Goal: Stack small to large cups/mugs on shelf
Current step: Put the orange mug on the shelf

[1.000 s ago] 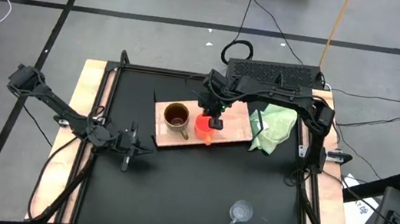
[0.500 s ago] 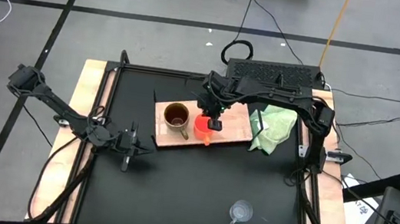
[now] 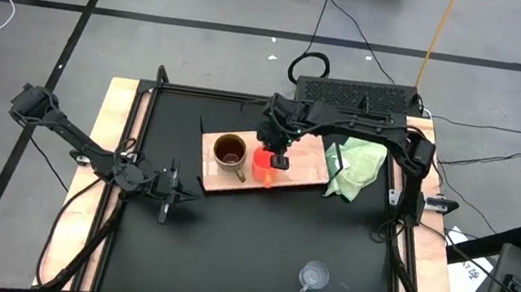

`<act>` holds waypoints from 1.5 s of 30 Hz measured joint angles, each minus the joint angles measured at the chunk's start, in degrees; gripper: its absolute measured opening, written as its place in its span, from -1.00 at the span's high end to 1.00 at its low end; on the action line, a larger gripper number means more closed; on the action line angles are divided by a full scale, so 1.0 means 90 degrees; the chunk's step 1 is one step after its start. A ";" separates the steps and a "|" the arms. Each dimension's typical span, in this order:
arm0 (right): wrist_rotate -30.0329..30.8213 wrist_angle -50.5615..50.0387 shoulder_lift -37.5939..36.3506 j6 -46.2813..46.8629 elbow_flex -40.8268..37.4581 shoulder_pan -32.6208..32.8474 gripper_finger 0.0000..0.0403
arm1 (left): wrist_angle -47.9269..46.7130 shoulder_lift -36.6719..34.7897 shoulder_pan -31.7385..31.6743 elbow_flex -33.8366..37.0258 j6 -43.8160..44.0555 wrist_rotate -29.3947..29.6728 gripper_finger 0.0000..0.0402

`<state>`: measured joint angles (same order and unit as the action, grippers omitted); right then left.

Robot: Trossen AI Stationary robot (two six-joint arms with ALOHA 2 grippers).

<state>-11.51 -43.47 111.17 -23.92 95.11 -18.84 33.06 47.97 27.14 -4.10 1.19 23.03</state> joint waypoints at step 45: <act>0.0473 -0.0046 -0.0505 0.0261 0.0000 0.0444 0.72 | -0.0038 0.0002 0.0002 0.0002 0.0127 0.0000 0.95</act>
<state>-7.25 -43.89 106.63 -21.57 95.11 -14.85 32.71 47.99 27.15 -4.08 2.33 23.03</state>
